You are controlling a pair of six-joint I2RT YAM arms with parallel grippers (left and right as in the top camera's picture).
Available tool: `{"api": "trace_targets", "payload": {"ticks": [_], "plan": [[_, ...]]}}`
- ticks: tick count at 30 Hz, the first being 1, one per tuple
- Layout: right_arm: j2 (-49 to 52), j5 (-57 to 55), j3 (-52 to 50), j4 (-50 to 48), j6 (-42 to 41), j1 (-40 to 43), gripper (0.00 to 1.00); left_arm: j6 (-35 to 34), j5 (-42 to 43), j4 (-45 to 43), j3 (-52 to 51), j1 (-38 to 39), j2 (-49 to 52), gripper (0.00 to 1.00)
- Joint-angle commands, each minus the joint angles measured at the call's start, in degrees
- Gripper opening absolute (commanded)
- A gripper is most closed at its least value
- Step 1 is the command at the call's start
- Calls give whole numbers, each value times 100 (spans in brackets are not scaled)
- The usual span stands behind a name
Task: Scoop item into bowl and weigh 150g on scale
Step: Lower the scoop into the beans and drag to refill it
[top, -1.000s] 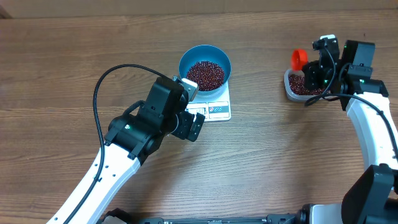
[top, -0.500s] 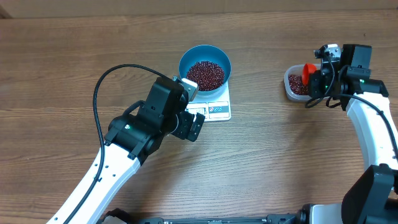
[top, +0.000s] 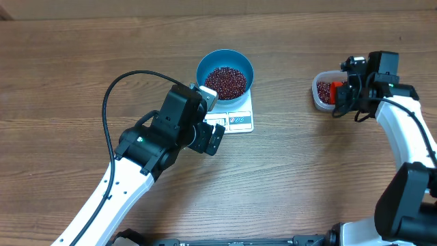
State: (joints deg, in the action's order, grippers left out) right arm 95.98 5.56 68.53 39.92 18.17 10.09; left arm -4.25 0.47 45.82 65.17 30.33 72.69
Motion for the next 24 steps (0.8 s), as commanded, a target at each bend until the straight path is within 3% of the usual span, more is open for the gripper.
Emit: {"api": "trace_targets", "payload": {"ticks": [1, 7, 12, 24], "plan": [[33, 7, 2, -4, -44, 17, 4, 87, 46, 4, -20, -4, 33, 100], [33, 275, 4, -31, -42, 22, 4, 87, 46, 4, -22, -4, 33, 100], [28, 1187, 4, -109, -42, 219, 4, 87, 46, 4, -22, -4, 33, 100], [28, 2201, 4, -59, -339, 1329, 4, 87, 46, 4, -22, -4, 33, 100]]}}
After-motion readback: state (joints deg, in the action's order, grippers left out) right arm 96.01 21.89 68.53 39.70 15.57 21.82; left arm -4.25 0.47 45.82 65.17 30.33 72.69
